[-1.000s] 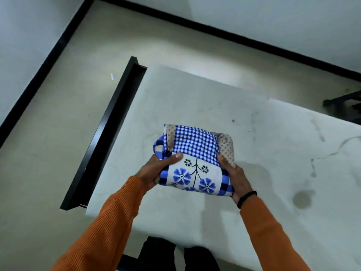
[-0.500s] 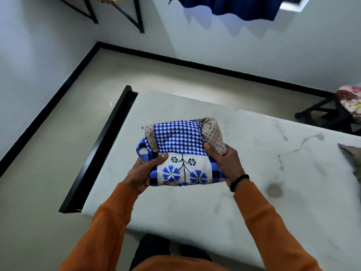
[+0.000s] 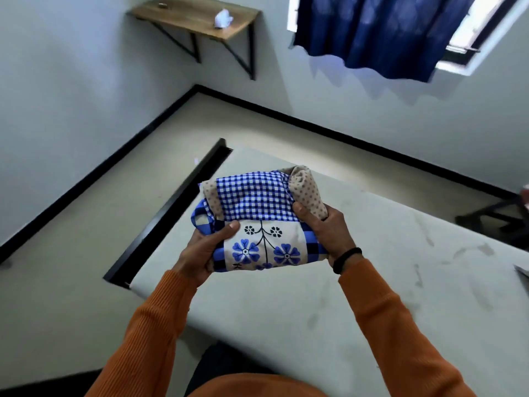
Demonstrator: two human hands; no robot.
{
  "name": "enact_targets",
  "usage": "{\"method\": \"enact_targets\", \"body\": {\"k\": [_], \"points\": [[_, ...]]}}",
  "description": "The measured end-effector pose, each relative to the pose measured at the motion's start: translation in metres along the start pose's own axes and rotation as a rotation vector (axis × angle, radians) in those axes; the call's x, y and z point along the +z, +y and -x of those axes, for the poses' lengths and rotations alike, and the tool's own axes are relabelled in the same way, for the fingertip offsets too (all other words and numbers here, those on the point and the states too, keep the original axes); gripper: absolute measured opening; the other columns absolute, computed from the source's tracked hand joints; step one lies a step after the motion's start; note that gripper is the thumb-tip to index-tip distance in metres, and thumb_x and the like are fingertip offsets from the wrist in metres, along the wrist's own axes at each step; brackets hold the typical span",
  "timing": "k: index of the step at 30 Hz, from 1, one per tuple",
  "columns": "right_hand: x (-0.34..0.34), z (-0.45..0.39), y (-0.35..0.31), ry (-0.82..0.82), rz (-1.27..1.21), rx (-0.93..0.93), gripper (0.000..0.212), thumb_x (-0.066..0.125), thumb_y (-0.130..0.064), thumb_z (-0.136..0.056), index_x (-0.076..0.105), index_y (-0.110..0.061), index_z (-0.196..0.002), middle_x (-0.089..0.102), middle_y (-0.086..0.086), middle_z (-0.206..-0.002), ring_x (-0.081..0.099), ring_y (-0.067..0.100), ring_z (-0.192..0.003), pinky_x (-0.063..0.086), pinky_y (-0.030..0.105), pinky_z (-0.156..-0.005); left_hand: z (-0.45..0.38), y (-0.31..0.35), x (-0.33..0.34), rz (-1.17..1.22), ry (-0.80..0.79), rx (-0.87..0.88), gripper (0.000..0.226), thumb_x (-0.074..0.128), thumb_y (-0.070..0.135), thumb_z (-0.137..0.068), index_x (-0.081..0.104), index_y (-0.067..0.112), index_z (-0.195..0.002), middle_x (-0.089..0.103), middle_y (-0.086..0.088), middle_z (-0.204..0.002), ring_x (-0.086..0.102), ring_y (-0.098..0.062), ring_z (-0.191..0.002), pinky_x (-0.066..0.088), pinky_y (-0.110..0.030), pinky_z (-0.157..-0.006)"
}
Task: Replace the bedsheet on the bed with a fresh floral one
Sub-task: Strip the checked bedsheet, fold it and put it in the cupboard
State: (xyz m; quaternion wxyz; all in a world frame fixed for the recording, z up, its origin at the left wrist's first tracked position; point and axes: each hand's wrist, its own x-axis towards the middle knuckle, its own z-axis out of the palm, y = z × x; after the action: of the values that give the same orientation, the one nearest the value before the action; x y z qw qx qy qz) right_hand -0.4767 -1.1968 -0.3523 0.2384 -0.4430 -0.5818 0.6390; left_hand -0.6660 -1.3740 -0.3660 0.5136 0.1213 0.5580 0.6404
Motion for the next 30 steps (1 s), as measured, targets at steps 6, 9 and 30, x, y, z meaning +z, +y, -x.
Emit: {"method": "enact_targets", "body": {"k": [6,9,30], "points": [[0.089,-0.011,-0.034,-0.236,0.049,-0.05,0.036,0.082,-0.04,-0.081,0.073,-0.014,-0.105,0.08,0.002,-0.095,0.077,0.022,-0.087,0.063,0.038,-0.075,0.04,0.032,-0.065,0.118,0.191,0.096,0.045,0.07,0.008,-0.09,0.061,0.007,-0.134,0.069,-0.021,-0.126,0.068,-0.041,-0.113,0.059,-0.052,-0.09],[0.142,-0.016,-0.047,-0.356,0.081,-0.059,0.037,0.08,-0.04,-0.083,0.073,-0.012,-0.105,0.08,0.004,-0.095,0.077,0.025,-0.087,0.062,0.038,-0.075,0.065,0.044,-0.101,0.197,0.281,0.138,0.038,0.067,0.006,-0.093,0.063,0.006,-0.131,0.071,-0.02,-0.124,0.069,-0.04,-0.111,0.061,-0.049,-0.086],[0.515,0.127,-0.046,-1.3,0.385,-0.103,0.051,0.055,-0.053,-0.099,0.073,-0.006,-0.103,0.078,0.017,-0.094,0.075,0.033,-0.084,0.059,0.047,-0.078,0.324,0.017,-0.25,0.662,1.258,0.421,0.048,0.05,0.053,-0.102,0.071,0.018,-0.127,0.074,-0.012,-0.12,0.072,-0.031,-0.111,0.053,-0.05,-0.1]]}}
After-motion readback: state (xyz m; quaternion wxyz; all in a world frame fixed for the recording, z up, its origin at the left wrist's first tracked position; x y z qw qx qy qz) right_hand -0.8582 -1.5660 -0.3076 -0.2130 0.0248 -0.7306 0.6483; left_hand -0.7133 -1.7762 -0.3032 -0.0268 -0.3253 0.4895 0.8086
